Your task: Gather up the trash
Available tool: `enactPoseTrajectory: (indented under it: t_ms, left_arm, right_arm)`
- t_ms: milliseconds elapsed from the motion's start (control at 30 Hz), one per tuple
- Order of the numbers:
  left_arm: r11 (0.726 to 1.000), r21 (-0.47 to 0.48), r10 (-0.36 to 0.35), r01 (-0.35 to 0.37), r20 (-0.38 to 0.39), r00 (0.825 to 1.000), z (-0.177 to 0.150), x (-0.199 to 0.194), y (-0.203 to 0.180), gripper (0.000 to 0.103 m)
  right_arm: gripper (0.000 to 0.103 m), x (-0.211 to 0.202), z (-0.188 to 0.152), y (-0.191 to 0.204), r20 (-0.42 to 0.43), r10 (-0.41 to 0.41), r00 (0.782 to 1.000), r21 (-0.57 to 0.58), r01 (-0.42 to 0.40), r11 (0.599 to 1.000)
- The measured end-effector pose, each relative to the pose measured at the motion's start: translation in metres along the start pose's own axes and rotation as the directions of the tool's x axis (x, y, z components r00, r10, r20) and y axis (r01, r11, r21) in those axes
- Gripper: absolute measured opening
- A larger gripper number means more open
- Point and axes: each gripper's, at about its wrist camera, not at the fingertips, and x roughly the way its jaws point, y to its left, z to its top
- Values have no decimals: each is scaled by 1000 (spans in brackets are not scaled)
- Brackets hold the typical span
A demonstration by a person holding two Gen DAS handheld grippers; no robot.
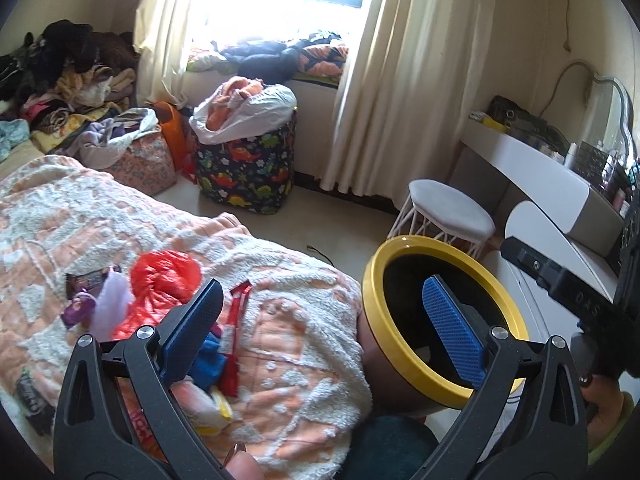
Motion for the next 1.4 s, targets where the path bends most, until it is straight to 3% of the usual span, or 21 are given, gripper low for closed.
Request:
enactPoseTrajectory:
  t_ms: [767,1400]
  left_arm:
    - [992,-95,85,-80,50,995,3,-35,57,92]
    - [970,-141,204,-198,25,979,-9,-56,114,92]
  right_arm:
    - [81,3,-12,79,-57,149,987,-140,-155,978]
    - [81,6,-28,139,-135,259,957,-219,-283,934]
